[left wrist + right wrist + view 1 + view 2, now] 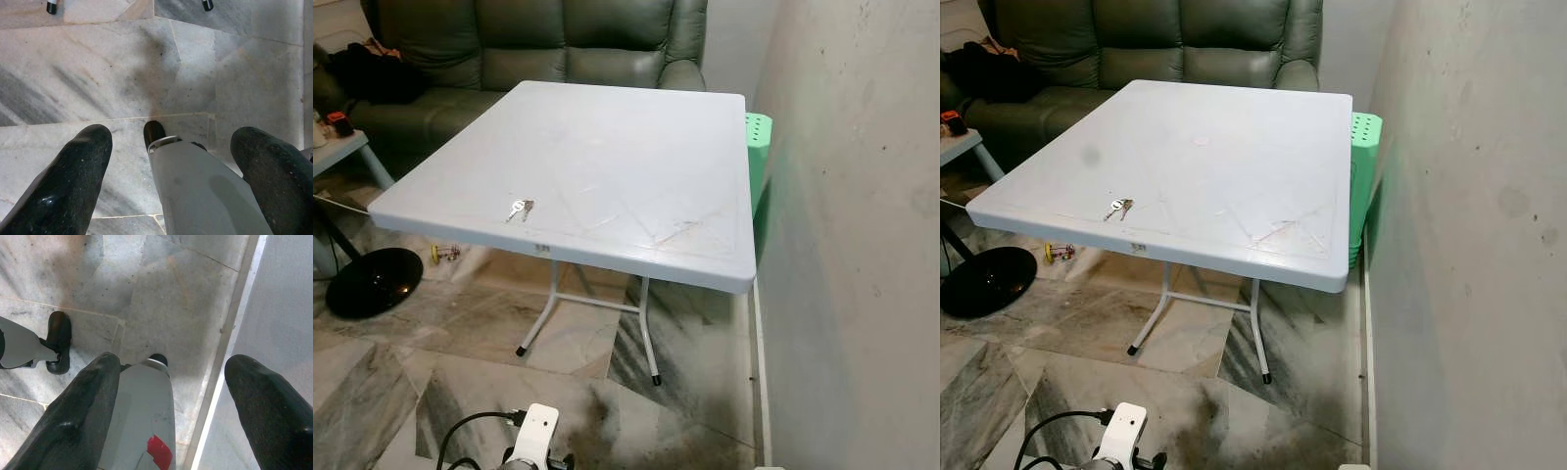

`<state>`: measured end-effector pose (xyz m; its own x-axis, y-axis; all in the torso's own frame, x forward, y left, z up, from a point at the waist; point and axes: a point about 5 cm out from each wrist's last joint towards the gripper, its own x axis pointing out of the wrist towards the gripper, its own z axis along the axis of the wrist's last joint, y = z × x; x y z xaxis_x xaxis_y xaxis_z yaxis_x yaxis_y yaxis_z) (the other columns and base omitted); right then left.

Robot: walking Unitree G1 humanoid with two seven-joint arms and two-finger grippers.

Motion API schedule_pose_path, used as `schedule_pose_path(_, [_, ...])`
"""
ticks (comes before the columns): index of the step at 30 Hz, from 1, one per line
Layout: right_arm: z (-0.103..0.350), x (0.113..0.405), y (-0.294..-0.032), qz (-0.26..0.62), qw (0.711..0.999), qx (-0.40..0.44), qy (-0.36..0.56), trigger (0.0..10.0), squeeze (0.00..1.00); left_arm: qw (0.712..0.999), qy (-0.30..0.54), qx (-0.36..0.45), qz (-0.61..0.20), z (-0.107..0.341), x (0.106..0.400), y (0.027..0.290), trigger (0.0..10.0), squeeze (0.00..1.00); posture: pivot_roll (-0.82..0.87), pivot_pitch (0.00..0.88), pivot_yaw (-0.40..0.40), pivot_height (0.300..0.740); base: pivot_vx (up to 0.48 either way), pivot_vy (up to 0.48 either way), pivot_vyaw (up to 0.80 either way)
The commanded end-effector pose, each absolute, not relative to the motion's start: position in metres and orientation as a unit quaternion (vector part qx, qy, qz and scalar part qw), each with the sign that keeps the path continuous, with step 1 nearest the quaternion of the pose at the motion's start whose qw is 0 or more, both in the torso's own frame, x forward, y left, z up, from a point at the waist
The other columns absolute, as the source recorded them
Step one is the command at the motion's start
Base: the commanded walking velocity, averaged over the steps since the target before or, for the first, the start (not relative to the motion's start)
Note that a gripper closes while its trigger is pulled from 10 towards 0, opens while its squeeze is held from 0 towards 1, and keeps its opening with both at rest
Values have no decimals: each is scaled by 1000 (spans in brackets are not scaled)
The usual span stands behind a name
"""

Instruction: Hang keys on a hook

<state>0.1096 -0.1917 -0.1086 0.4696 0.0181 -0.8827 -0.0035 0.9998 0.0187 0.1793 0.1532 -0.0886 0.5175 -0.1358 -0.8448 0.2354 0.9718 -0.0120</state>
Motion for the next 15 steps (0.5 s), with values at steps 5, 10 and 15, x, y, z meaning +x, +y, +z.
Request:
schedule_pose_path(5, [-108, 113, -191, 0, 861, 13, 509, 10000, 0, 871, 479, 51, -97, -87, 183, 157, 10000, 0, 109, 0, 4, 740, 0, 0, 0])
schedule_pose_path(10, [-107, 115, -192, -1, 861, 13, 509, 10000, 0, 872, 478, 49, -96, -87, 183, 157, 10000, 0, 108, 0, 5, 740, 0, 0, 0])
schedule_pose_path(15, [-107, 114, -193, -3, 860, 14, 510, 10000, 0, 871, 479, 49, -95, -87, 183, 157, 10000, 0, 108, 0, 7, 740, 0, 0, 0])
